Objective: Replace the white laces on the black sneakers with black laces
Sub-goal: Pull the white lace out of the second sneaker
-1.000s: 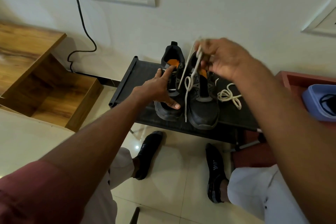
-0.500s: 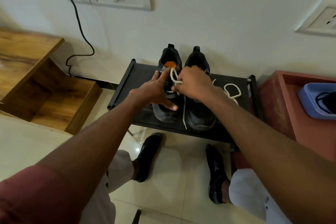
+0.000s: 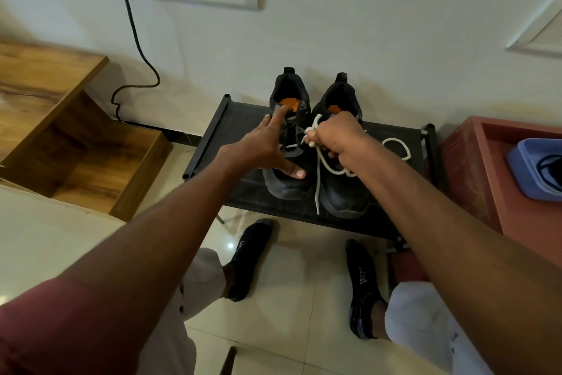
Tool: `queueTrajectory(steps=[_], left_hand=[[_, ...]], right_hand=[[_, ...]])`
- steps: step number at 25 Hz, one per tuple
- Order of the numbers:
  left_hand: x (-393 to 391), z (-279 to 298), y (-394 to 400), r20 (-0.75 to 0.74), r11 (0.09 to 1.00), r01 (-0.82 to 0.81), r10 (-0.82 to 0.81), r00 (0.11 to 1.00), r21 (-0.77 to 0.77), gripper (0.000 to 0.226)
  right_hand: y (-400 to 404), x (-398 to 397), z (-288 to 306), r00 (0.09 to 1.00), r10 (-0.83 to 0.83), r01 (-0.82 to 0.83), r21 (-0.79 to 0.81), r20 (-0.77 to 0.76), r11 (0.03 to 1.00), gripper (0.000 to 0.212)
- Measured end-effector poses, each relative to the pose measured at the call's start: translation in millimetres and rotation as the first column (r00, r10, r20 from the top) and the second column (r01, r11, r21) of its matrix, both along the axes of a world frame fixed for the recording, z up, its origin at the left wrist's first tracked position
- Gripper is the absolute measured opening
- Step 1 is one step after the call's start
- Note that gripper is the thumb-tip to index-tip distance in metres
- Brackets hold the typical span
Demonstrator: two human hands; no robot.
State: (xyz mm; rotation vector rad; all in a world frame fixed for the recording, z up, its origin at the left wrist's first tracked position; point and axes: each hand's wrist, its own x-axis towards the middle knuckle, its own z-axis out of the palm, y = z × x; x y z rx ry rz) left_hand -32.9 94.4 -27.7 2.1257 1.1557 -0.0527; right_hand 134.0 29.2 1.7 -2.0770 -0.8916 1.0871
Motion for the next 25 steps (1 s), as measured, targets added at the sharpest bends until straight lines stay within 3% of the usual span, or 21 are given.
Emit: queueTrajectory(steps=[2,5,8,10,14,17,20,25], left_hand=[[-0.5,2.1,0.3,0.035,0.999,-0.025,0.024,0.999,0.033,0.14],[-2.5,1.7,-2.7,-0.008,0.996,0.023,-0.022,1.0,0.085,0.123],[-5.5,5.1,-4.9,-0.063,0.991,0.083,-0.077,0.995,0.1,0.093],[-7.4,6.5,-3.7,-0.062,0.988,0.081,-0.073,0.995,0.129,0.075],[-12.4,3.4,-0.5,-0.002,0.988,0.039,-0.039,0.999,0.15,0.066],[-22.8,12.0,2.5,0.106,0.997,0.031,-0.039,0.994,0.076,0.054],[-37.5,17.0,13.1,0.294,0.984,-0.163,0.176,0.94,-0.068,0.054],[-33.5,6.1,8.8,0.205,0.965,-0.15,0.195,0.959,-0.214,0.024]], right_hand=[[2.0,-8.4,-1.7,0.979,-0.107,0.102,-0.04,-0.171,0.994,0.019],[4.5,-19.0,-12.7,0.926,-0.221,0.208,-0.075,-0.307,0.975,0.045],[8.1,-20.9,-11.0,0.894,-0.298,0.284,-0.092,-0.336,0.954,0.033],[10.7,-23.5,-12.0,0.899,-0.326,0.314,-0.09,-0.292,0.945,0.035],[11.9,-26.6,-15.9,0.931,-0.297,0.293,-0.05,-0.211,0.955,0.046],[9.8,-23.3,-12.9,0.984,-0.171,0.172,-0.012,0.05,0.985,0.009],[8.8,-21.2,-10.1,0.968,-0.01,0.02,-0.039,0.252,0.999,0.022],[6.4,-22.2,-8.1,0.928,0.139,-0.134,-0.037,0.345,0.99,0.032]])
